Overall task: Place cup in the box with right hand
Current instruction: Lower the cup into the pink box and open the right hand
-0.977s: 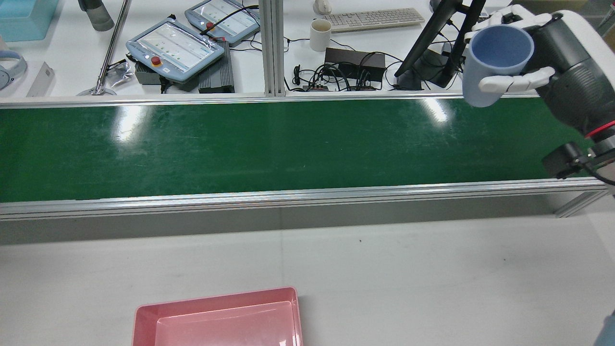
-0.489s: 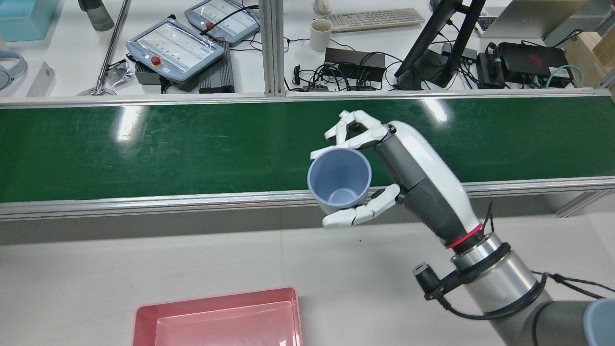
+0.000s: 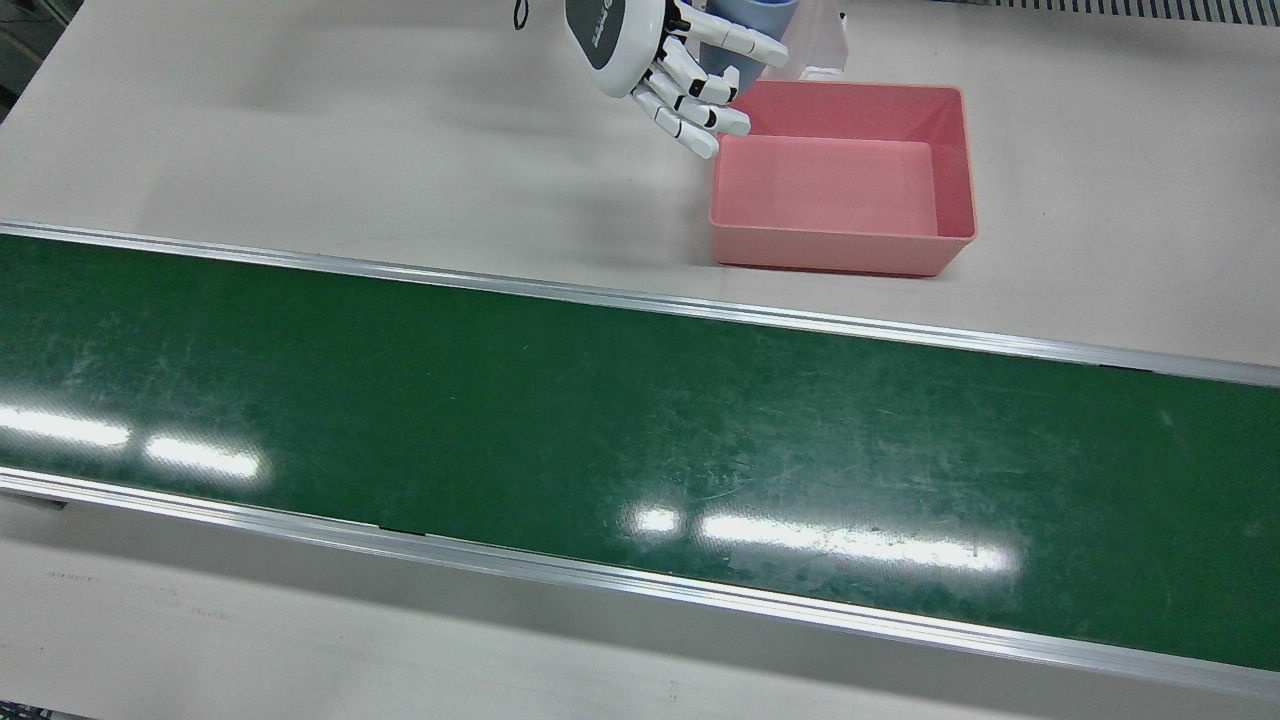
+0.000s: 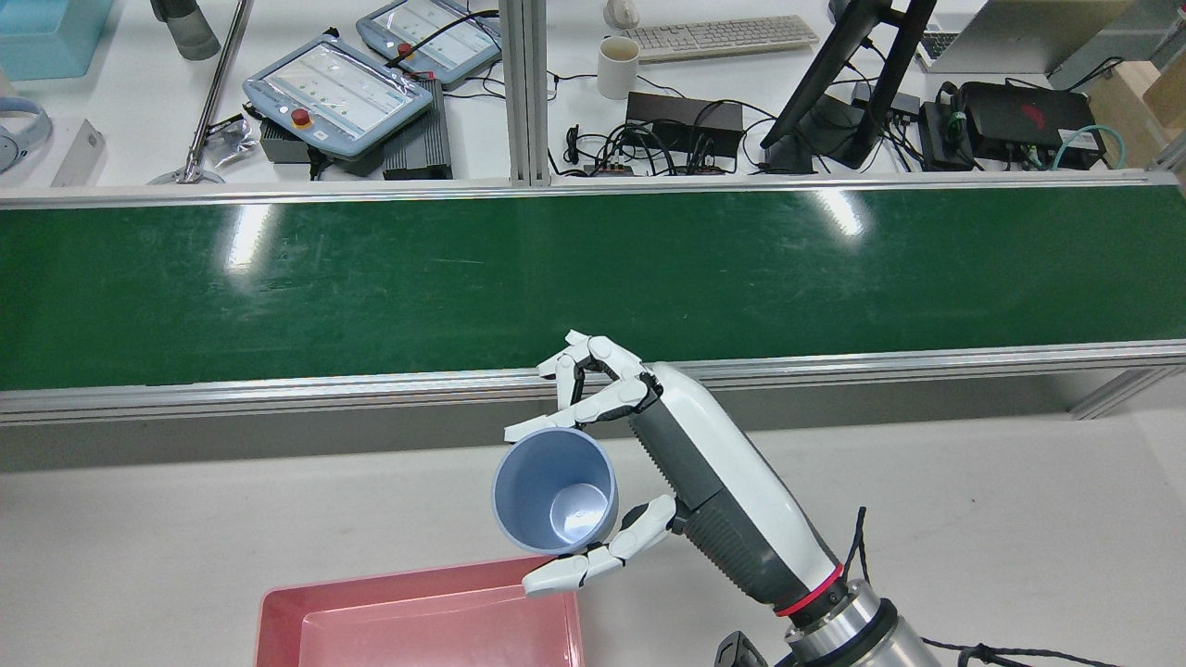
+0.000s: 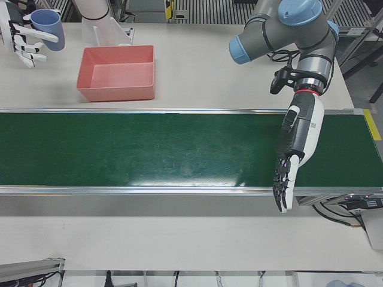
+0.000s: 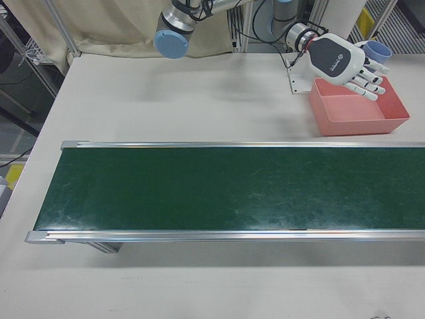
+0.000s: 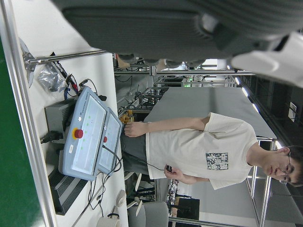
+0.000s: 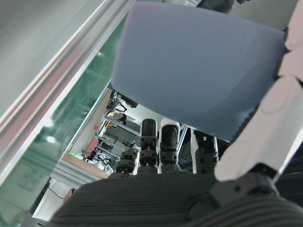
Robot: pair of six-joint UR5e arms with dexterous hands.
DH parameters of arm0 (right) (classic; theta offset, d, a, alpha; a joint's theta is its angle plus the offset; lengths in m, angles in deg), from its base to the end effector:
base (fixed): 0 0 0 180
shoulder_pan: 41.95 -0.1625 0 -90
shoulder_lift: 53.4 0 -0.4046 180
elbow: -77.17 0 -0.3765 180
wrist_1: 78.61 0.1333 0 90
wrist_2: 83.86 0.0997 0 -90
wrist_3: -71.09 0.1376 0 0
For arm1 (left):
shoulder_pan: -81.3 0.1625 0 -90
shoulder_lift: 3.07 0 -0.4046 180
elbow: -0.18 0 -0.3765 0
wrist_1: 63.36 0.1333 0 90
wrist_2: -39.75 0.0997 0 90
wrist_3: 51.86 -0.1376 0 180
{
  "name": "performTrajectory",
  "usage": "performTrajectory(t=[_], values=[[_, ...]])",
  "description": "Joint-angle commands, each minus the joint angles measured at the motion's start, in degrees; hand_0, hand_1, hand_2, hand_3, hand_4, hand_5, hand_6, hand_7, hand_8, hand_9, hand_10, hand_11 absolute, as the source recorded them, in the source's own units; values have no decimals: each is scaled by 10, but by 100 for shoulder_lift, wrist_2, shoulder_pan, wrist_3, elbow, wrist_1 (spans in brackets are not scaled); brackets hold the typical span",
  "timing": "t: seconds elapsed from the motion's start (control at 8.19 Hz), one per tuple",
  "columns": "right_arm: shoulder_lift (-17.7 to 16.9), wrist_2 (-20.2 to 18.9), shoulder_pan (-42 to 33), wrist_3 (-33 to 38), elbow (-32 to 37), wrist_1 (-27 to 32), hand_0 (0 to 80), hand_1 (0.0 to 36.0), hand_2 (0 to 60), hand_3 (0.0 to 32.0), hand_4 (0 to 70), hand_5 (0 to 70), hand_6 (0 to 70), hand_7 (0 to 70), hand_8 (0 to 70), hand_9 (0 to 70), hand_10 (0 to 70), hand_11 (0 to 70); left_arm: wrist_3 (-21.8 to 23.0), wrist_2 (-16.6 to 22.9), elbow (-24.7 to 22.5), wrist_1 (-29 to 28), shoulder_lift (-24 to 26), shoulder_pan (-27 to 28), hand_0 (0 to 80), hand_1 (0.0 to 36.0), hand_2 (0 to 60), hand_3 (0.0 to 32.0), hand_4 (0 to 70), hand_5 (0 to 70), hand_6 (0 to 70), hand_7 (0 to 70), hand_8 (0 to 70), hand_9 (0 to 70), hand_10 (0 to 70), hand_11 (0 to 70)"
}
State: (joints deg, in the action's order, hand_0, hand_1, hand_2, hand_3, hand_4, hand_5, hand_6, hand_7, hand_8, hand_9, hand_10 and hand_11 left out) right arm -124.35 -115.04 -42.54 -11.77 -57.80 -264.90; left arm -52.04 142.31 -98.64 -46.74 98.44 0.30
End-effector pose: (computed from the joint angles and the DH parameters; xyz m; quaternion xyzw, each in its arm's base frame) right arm -0.4167 -0.2553 0.1995 0.0884 -0.8432 0.4870 0.2097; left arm -0.0123 -0.5834 0.5190 -0.1303 0.7173 -0.6712 0.1340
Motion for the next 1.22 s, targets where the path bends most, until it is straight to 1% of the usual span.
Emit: performTrajectory(t=[0.0, 0.12, 0.24, 0.37, 0.49, 0.61, 0.73, 0.85, 0.98, 1.1], values=[[21, 332, 269, -37, 1252, 1415, 362, 45, 287, 0, 700, 0, 145, 700, 111, 246, 41, 43, 0, 0, -6, 0, 0, 5, 0, 0, 0, 0, 0, 0, 0, 0, 0, 0, 0, 0], [12, 332, 278, -37, 1263, 1428, 383, 0, 0, 0, 380, 4, 81, 370, 77, 142, 1, 0, 0, 0, -6, 8, 0, -3, 0, 0, 0, 0, 0, 0, 0, 0, 0, 0, 0, 0], [20, 332, 278, -37, 1272, 1419, 337, 0, 0, 0, 344, 0, 44, 186, 47, 73, 0, 0, 0, 0, -6, 0, 0, -3, 0, 0, 0, 0, 0, 0, 0, 0, 0, 0, 0, 0], [29, 332, 278, -37, 1272, 1411, 196, 0, 0, 0, 330, 0, 35, 156, 37, 57, 0, 0, 0, 0, 3, 0, 0, -3, 0, 0, 0, 0, 0, 0, 0, 0, 0, 0, 0, 0], [38, 332, 278, -46, 1272, 1402, 0, 0, 41, 0, 264, 0, 24, 152, 26, 51, 0, 0, 0, 0, 3, 0, 0, 5, 0, 0, 0, 0, 0, 0, 0, 0, 0, 0, 0, 0], [47, 332, 287, -46, 1272, 1402, 0, 0, 149, 0, 184, 0, 17, 153, 21, 51, 0, 0, 0, 0, 3, 0, 0, 5, 0, 0, 0, 0, 0, 0, 0, 0, 0, 0, 0, 0], [47, 332, 287, -46, 1272, 1402, 0, 0, 208, 20, 146, 0, 17, 168, 21, 59, 0, 0, 0, 0, 3, 0, 0, 5, 0, 0, 0, 0, 0, 0, 0, 0, 0, 0, 0, 0], [47, 332, 287, -46, 1263, 1402, 0, 0, 256, 52, 111, 0, 17, 177, 22, 67, 0, 0, 0, 0, 3, 0, 0, -3, 0, 0, 0, 0, 0, 0, 0, 0, 0, 0, 0, 0], [20, 314, 269, -46, 1202, 1393, 0, 0, 259, 58, 113, 0, 17, 179, 22, 68, 0, 0, 0, 0, 3, 0, 0, 5, 0, 0, 0, 0, 0, 0, 0, 0, 0, 0, 0, 0], [-110, 236, 104, -11, 949, 1402, 0, 0, 233, 56, 143, 0, 18, 186, 23, 72, 0, 0, 0, 0, 3, 0, 0, 5, 0, 0, 0, 0, 0, 0, 0, 0, 0, 0, 0, 0]])
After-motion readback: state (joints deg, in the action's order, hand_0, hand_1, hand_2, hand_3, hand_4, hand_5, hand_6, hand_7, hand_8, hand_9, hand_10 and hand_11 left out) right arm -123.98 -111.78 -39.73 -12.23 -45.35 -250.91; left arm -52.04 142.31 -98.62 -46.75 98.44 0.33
